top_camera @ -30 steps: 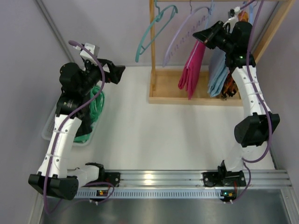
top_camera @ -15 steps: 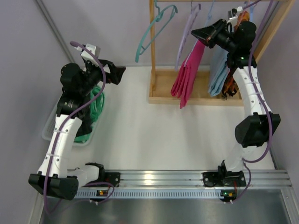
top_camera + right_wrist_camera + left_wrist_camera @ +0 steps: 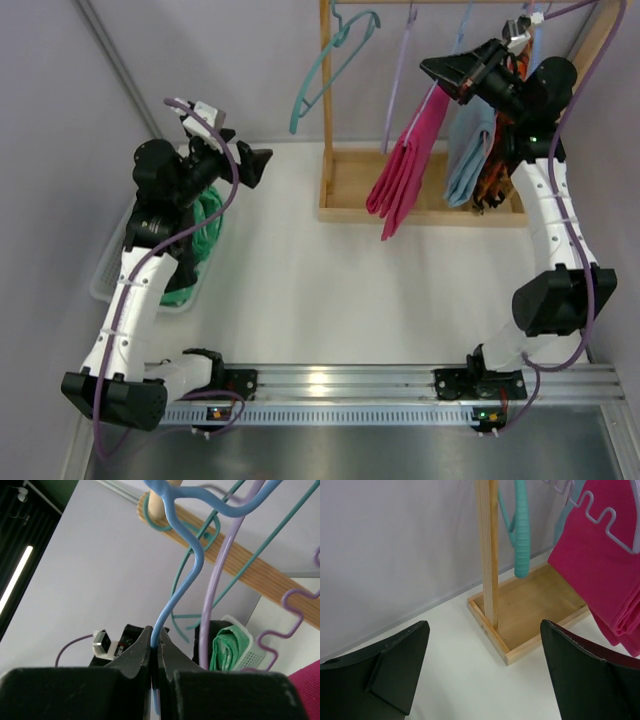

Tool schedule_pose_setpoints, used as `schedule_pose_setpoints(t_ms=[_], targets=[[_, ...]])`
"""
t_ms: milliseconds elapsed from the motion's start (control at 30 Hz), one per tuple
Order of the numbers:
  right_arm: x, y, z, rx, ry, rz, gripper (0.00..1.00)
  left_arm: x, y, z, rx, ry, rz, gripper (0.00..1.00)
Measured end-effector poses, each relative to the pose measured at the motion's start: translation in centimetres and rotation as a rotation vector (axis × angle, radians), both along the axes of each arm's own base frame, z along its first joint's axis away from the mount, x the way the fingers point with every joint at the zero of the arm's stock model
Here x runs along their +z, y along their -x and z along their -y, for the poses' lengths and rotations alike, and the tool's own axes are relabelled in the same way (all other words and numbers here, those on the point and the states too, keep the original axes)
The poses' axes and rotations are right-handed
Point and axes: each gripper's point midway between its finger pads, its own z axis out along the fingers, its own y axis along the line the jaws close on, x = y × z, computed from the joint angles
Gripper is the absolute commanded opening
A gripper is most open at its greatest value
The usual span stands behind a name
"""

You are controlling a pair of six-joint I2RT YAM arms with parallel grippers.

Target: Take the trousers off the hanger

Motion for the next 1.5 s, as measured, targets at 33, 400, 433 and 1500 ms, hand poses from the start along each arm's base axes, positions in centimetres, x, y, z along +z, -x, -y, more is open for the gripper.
schedule_pose_setpoints(t_ms=[33, 400, 433, 1500], targets=[[0.1, 0.8, 0.1, 0.006, -0.004, -0.001, 0.00, -0.1, 0.1, 0.1, -0.012, -0.022, 0.013, 0.99], [-1.3, 7.5, 0.0, 0.106, -0.037, -0.019, 0.00, -3.3, 4.0, 6.1, -0.275, -0.293, 0.197, 0.99], [-1.6, 7.9, -0.1, 0.117, -0.037, -0.021, 0.00, -3.9, 4.5, 7.1, -0.306, -0.317, 0.208, 0.99], [-3.9, 13.8, -0.9, 0.297, 0.004, -0.012, 0.00, -2.4, 14.7, 27.8, -0.454, -0.125, 0.254, 0.75]])
